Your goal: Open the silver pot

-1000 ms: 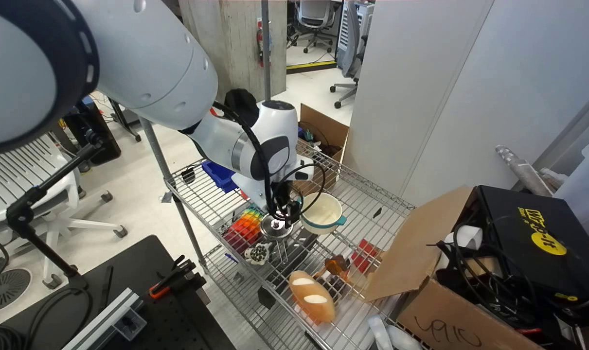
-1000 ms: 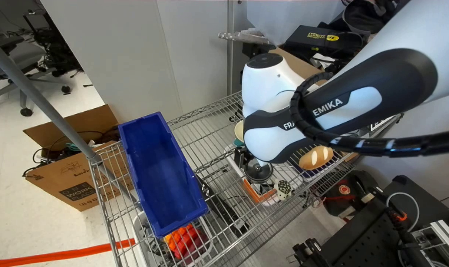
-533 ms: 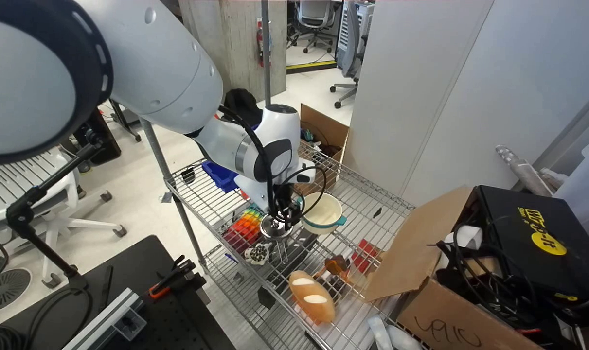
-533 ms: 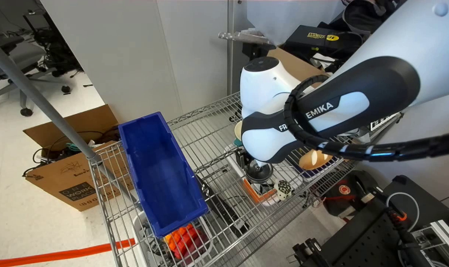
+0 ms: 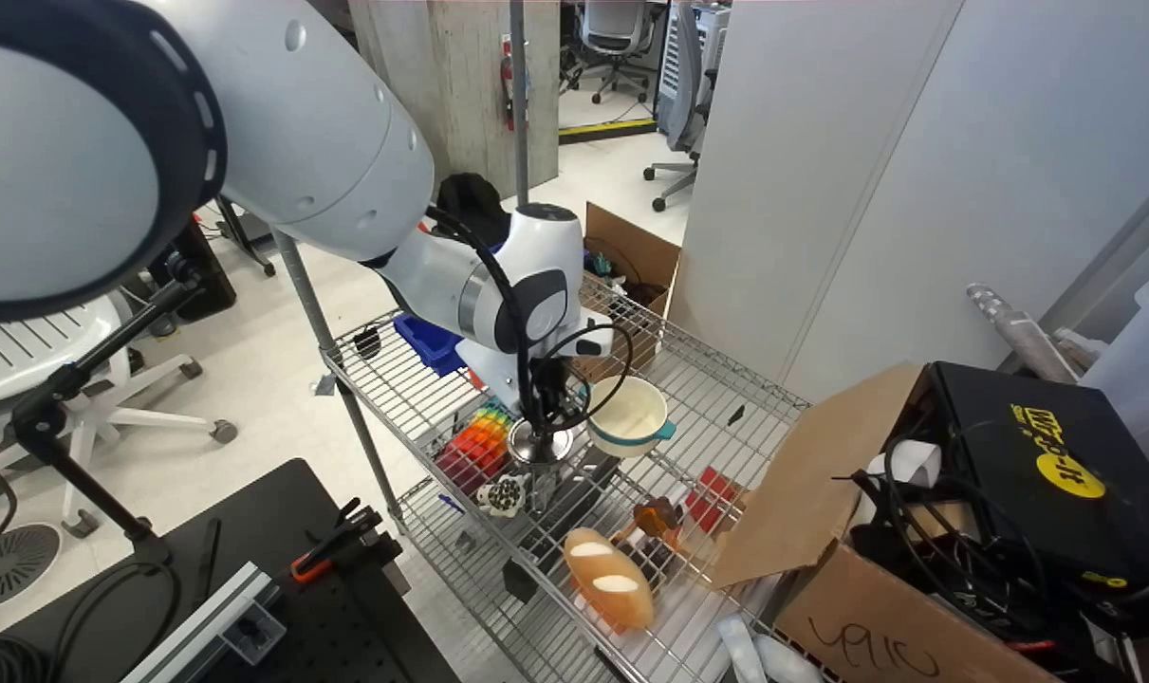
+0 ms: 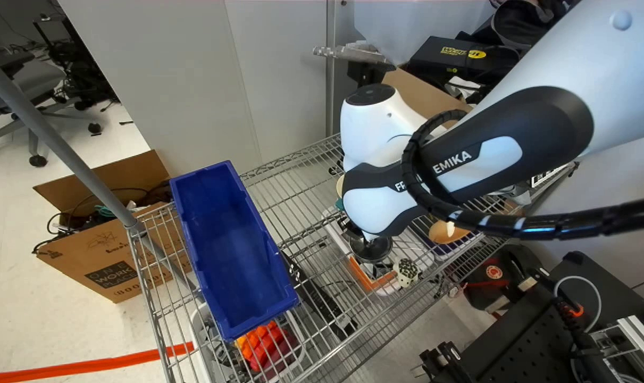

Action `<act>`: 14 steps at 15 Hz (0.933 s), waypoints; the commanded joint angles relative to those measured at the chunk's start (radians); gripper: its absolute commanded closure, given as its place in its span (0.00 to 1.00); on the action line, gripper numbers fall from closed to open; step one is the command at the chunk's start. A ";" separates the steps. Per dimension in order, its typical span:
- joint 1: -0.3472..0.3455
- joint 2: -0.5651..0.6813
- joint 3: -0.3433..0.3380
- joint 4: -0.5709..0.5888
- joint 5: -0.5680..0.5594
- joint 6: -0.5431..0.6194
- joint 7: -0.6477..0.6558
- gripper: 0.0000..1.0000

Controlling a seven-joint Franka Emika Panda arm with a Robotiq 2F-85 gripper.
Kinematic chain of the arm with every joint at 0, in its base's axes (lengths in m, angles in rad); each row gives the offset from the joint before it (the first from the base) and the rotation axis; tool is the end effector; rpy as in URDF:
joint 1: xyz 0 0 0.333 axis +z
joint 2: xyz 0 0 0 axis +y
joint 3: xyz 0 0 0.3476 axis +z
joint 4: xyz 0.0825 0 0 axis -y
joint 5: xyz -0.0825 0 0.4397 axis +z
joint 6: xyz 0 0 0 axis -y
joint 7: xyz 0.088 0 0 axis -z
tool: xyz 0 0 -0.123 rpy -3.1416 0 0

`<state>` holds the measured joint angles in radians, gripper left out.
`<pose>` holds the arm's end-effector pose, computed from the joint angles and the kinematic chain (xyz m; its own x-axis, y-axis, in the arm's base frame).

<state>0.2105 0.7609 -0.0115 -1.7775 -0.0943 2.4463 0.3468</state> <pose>0.6797 0.1362 0.0820 0.9950 -0.0726 -0.0680 -0.0664 -0.9937 0.0898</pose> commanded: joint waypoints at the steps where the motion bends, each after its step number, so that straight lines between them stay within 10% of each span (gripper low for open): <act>1: 0.028 -0.001 -0.022 0.028 0.009 -0.041 0.037 0.99; 14: 0.135 -0.112 0.018 -0.111 -0.026 0.015 0.021 0.95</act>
<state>0.3281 0.6861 -0.0050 -1.8170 -0.0959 2.4358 0.3824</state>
